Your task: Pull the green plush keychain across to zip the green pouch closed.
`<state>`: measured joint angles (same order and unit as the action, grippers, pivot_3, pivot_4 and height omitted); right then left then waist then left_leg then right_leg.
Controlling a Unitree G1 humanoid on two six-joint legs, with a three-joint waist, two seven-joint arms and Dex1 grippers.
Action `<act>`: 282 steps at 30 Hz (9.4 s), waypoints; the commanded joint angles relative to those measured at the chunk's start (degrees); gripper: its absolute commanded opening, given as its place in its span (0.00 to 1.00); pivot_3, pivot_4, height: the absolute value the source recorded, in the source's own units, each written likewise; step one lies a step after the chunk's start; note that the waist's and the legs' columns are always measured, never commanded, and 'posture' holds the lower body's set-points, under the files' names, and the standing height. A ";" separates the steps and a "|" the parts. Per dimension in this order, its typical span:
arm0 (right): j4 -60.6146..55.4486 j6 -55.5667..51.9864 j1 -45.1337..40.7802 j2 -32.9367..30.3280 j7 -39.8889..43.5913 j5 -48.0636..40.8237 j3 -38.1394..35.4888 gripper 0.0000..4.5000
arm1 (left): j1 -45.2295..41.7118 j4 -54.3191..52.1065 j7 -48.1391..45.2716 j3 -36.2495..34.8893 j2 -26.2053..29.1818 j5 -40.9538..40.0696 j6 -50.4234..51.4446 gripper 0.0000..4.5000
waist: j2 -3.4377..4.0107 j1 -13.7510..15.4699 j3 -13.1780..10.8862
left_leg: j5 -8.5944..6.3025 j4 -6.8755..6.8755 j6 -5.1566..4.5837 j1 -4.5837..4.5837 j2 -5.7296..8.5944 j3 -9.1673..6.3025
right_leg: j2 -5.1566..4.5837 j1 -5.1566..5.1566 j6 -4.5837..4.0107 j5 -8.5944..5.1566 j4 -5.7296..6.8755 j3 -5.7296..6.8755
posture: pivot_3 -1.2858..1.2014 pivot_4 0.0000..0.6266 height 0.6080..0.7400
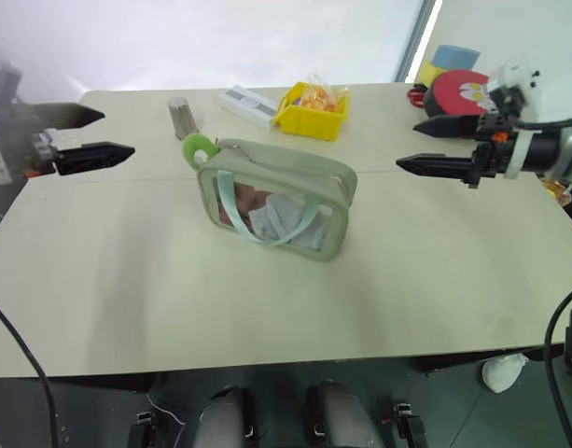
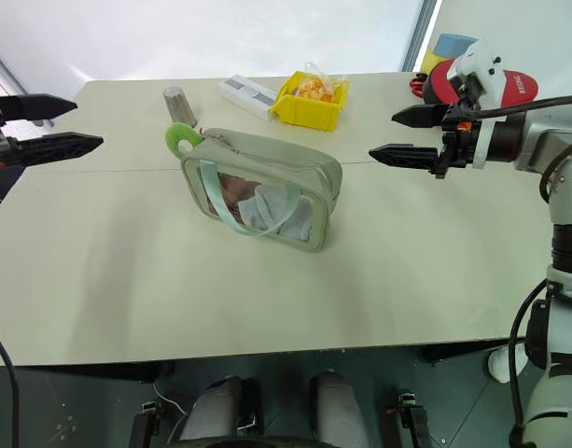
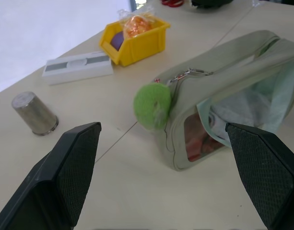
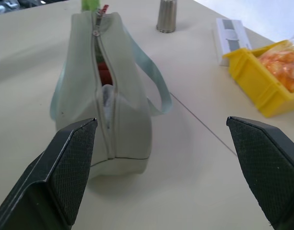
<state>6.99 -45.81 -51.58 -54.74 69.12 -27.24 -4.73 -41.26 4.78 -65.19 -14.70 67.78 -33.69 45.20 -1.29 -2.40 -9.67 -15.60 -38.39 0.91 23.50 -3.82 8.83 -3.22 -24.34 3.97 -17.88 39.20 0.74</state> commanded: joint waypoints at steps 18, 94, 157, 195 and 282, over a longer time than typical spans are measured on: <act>-18.55 -10.07 -5.07 12.79 -13.67 -5.48 4.73 1.00 | -0.92 -3.59 5.01 0.60 -5.44 1.56 -4.01 0.99 | -0.01 -0.09 0.00 | -0.01 0.00 -0.03 0.01 -0.04 0.19 | 0.02 -0.13 0.01 0.01 0.06 -0.19 | 0.52 0.24 1.00; -7.70 23.39 2.02 15.97 -0.45 17.04 16.08 0.00 | 0.88 3.22 11.93 6.28 -11.45 12.34 -13.89 1.00 | -0.07 0.18 0.02 | -0.08 -0.53 -0.12 0.06 -0.10 0.22 | 0.33 -0.07 0.01 0.01 0.30 -0.40 | 0.52 0.24 1.00; -5.02 24.18 1.20 17.95 -4.57 18.88 16.16 0.00 | -7.79 -9.96 5.79 18.67 -17.36 15.15 -11.42 0.34 | -0.06 -0.06 0.02 | -0.08 -0.59 -0.11 0.03 -0.11 0.23 | 0.37 -0.06 0.01 0.01 0.33 -0.47 | 0.52 0.24 1.00; -3.84 22.16 -0.66 18.29 -3.68 17.30 15.42 0.08 | 5.60 -7.20 9.09 9.52 -16.51 12.60 -8.16 0.00 | -0.08 0.00 0.04 | -0.10 -0.59 -0.14 0.02 -0.12 0.22 | 0.35 -0.04 0.01 0.01 0.33 -0.47 | 0.52 0.24 1.00; 8.01 16.46 -7.79 2.72 9.78 13.91 8.36 1.00 | 5.18 -5.23 5.68 2.82 -7.95 7.34 -5.85 0.99 | -0.03 -0.05 -0.01 | -0.17 -0.59 -0.25 0.02 -0.12 0.24 | 0.31 -0.01 0.02 0.01 0.25 -0.53 | 0.52 0.24 1.00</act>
<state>19.51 -25.16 -57.90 -50.84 76.50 -10.20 5.35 -35.03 -0.79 -58.75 -10.19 58.07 -26.06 39.41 -1.32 -2.45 -9.67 -15.77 -38.98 0.66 23.52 -3.94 9.08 -2.90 -24.35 3.99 -17.87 39.46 0.21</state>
